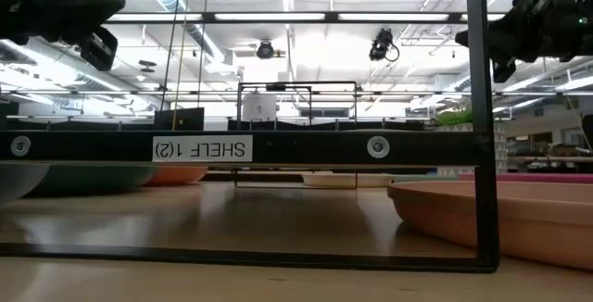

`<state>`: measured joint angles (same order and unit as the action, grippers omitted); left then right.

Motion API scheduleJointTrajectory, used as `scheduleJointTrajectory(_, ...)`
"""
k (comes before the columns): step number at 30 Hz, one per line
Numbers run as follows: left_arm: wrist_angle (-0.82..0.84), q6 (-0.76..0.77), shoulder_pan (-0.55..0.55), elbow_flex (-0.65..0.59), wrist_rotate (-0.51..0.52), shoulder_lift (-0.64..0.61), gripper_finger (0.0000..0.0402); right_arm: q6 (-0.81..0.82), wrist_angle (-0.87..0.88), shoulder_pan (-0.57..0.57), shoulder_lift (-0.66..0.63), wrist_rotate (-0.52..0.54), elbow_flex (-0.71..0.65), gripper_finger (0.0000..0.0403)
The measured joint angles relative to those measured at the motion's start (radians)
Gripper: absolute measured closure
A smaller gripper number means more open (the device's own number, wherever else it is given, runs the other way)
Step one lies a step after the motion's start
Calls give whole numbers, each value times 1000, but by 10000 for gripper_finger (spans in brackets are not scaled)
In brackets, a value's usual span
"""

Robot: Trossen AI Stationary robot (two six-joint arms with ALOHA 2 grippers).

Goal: Place and stack plates onto a shelf
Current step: Put the light blue plate on the shelf

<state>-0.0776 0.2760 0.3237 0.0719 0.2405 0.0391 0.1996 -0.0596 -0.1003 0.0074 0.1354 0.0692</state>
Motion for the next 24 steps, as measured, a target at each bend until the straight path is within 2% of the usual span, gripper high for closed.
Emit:
scheduleJointTrajectory(4, -48, -12, 0, 0, 2, 0, 379, 159, -37, 0, 14, -9, 3, 387)
scheduleJointTrajectory(7, -86, -53, 0, 0, 2, 0, 379, 207, 74, 0, 90, -7, 54, 391)
scheduleJointTrajectory(10, -102, -79, 0, 1, 22, 0, 379, 243, 170, 6, 230, -2, 88, 392)
scheduleJointTrajectory(15, -96, -79, 0, 1, 55, 0, 379, 226, 214, 24, 504, 15, 180, 392)
scheduleJointTrajectory(20, -95, -80, 0, 1, 63, 0, 379, 150, 316, 43, 762, 138, 308, 388)
scheduleJointTrajectory(24, -92, -80, 0, 1, 64, 0, 379, 118, 376, 45, 944, 178, 395, 359)
